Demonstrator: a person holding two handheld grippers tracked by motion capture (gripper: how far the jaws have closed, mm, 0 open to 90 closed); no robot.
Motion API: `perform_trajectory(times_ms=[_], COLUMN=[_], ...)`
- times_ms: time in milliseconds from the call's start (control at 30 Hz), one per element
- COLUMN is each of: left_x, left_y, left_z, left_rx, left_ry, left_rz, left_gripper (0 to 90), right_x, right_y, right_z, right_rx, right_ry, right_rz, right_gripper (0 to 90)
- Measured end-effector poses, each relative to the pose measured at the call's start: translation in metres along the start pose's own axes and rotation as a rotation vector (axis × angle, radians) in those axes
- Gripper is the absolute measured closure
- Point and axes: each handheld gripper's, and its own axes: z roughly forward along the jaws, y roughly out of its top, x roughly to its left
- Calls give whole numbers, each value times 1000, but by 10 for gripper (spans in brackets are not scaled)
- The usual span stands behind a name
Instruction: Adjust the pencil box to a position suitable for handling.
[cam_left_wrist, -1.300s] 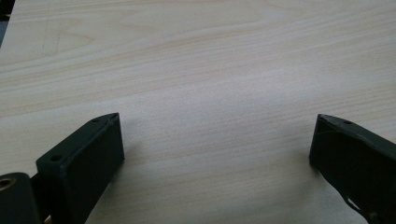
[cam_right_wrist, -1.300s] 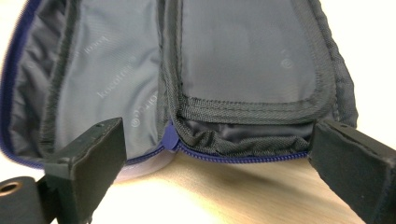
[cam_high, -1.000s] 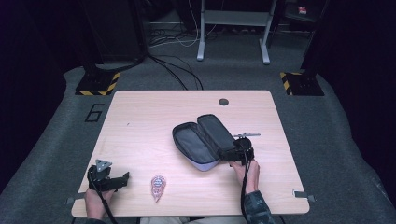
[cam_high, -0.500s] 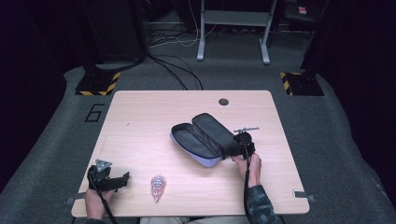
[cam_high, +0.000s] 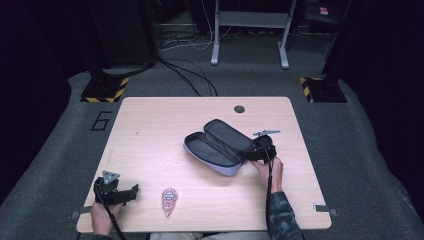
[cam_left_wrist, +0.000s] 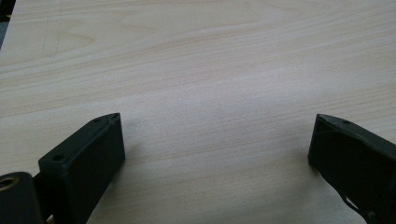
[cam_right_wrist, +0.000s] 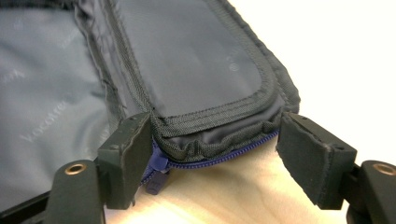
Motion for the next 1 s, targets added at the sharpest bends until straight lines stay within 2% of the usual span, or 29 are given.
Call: perform_trajectory(times_ms=[100, 267, 300, 433, 667, 700, 767, 867, 900, 1000], left_x=[0, 0, 0, 0, 0, 0, 0, 0, 0, 0], left_y=[0, 0, 0, 0, 0, 0, 0, 0, 0, 0], left_z=[0, 0, 0, 0, 0, 0, -1, 0, 0, 0], left_rx=[0, -2, 1, 5, 4, 5, 6, 5, 5, 4], left_ry=[-2, -1, -4, -2, -3, -3, -3, -3, -3, -4], left_rz=[0, 0, -2, 0, 0, 0, 1, 1, 0, -1], left_gripper=[35, 35, 35, 35, 36, 36, 36, 36, 36, 36], right_x=[7, 23, 24, 30, 30, 27, 26, 24, 22, 17], right_y=[-9, -19, -19, -20, -22, -21, -21, -19, -17, -17], right_z=[-7, -3, -1, 3, 3, 5, 6, 9, 9, 10], right_rx=[-33, -8, -4, 8, 20, 29, 28, 20, 10, 3], right_ry=[11, 12, 7, -34, -75, -64, -60, -53, -41, -18], right_rz=[76, 92, 77, 84, 76, 73, 64, 11, -13, -27], right_gripper=[265, 267, 267, 354, 387, 438, 461, 518, 569, 606])
